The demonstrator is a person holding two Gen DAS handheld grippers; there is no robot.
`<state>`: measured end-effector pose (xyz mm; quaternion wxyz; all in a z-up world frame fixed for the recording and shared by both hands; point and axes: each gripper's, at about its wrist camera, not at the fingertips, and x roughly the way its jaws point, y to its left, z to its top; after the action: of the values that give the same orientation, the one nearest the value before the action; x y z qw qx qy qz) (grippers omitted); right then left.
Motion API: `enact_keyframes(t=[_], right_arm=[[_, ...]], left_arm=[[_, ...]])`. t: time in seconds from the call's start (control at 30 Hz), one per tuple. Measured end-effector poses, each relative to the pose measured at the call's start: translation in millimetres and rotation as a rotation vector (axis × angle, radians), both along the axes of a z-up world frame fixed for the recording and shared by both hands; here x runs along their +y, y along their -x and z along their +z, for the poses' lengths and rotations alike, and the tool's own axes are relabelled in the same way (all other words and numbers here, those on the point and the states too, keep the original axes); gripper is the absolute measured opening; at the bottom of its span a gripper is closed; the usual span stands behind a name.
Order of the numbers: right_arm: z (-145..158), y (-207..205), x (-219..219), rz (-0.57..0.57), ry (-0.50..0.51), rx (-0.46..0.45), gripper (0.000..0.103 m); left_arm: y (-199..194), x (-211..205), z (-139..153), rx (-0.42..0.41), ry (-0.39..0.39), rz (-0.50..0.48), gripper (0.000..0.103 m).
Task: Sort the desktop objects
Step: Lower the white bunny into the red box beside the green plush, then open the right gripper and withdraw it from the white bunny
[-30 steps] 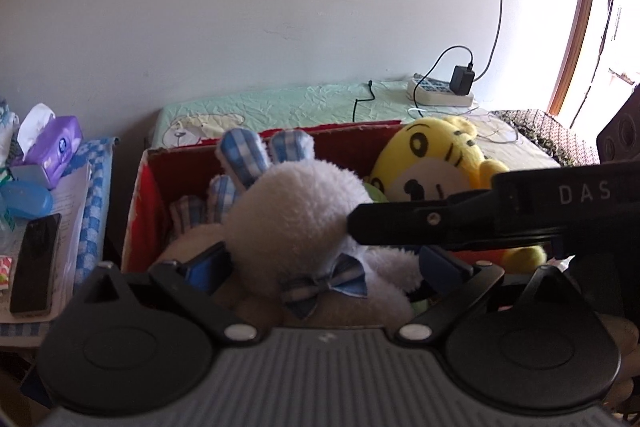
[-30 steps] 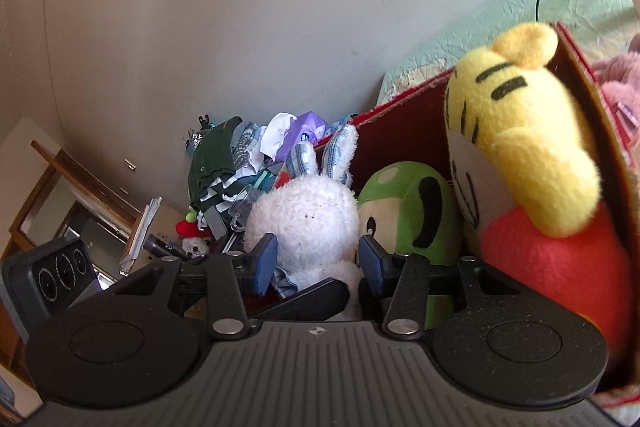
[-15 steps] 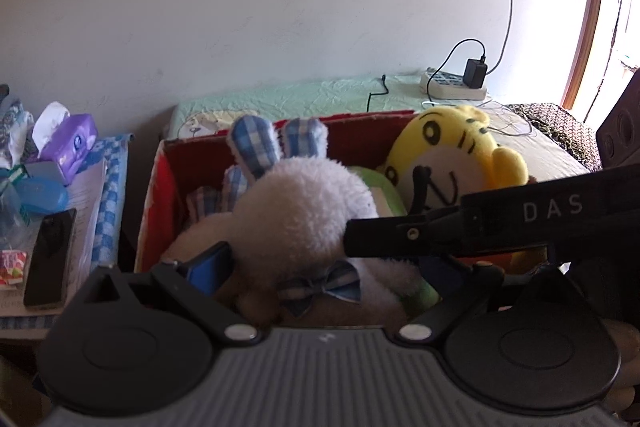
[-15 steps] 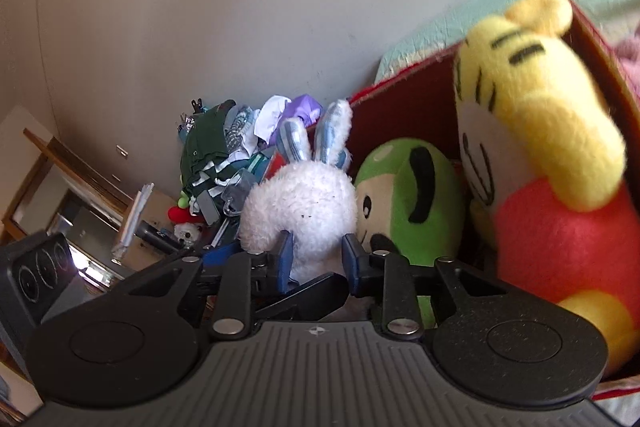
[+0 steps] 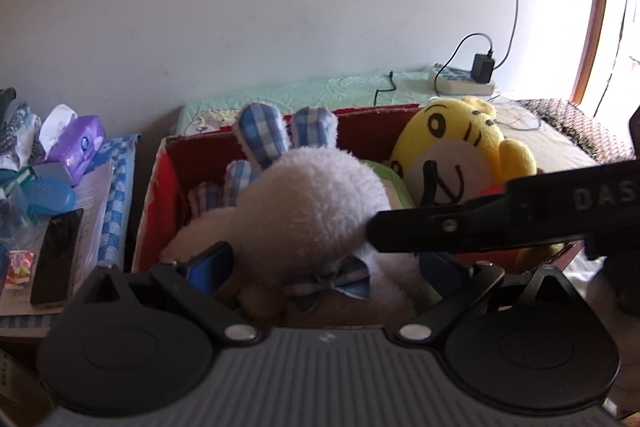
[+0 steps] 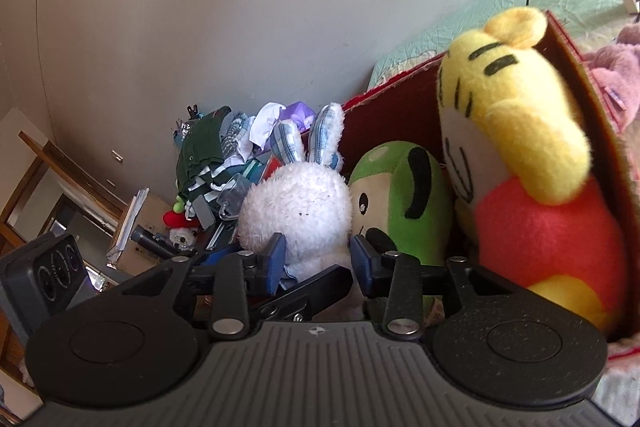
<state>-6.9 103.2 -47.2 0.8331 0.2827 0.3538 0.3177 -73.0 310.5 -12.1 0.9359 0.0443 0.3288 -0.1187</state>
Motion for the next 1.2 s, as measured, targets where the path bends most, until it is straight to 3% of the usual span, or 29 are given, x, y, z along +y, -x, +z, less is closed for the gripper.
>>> enact_keyframes(t=[0.63, 1.2], right_arm=[[9.7, 30.8, -0.6, -0.099, 0.140, -0.113, 0.039], [10.0, 44.8, -14.5, -0.116, 0.093, -0.149, 0.038]], left_arm=[[4.0, -17.4, 5.4, 0.088, -0.059, 0.116, 0.100], [4.8, -37.0, 6.3, 0.097, -0.117, 0.174, 0.102]])
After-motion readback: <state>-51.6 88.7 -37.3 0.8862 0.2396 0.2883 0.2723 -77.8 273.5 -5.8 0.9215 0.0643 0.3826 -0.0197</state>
